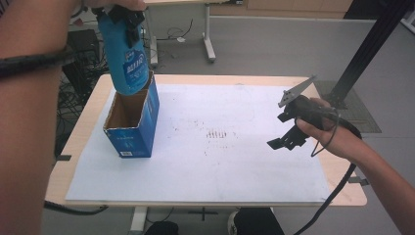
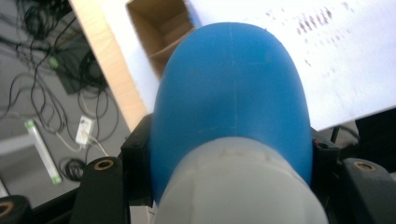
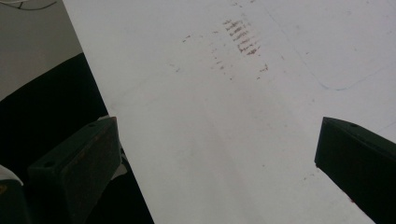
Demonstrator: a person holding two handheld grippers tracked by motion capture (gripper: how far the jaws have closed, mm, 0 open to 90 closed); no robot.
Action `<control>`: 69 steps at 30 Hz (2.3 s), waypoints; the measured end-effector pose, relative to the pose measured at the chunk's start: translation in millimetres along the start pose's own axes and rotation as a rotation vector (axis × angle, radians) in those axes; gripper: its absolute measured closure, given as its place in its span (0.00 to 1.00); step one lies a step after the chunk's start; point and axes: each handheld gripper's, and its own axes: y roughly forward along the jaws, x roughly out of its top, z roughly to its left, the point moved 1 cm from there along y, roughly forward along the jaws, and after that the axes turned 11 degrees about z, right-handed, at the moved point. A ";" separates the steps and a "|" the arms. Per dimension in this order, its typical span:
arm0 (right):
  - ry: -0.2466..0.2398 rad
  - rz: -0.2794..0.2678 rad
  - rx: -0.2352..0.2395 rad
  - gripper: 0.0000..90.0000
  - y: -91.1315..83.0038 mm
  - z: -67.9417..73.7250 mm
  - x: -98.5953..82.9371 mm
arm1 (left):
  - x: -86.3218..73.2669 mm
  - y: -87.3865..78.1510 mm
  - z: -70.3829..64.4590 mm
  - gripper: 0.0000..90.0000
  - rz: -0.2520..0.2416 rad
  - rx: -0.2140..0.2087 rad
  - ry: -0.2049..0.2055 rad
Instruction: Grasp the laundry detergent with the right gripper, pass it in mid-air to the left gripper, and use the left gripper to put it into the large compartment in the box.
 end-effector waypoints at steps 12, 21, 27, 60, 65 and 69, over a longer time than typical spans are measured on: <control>-0.040 0.050 -0.036 0.00 -8.4 6.8 5.0 | 10.7 2.4 29.2 0.42 -0.007 -0.055 -0.233; -0.042 0.070 -0.055 0.00 -5.6 3.6 -1.0 | 16.4 7.5 42.5 0.42 0.001 -0.064 -0.315; -0.051 0.075 -0.056 0.00 -1.2 3.9 -4.8 | 18.8 13.1 48.3 0.42 -0.009 -0.086 -0.364; -0.037 0.083 -0.068 0.00 1.7 -5.6 -10.0 | 22.1 110.7 66.8 0.42 0.046 -0.161 -0.436; -0.038 0.083 -0.071 0.00 2.0 -5.3 -10.0 | 24.2 129.5 64.8 0.42 0.052 -0.175 -0.432; -0.037 0.084 -0.073 0.00 3.0 -4.9 -9.5 | 28.6 149.8 60.7 0.42 0.063 -0.173 -0.425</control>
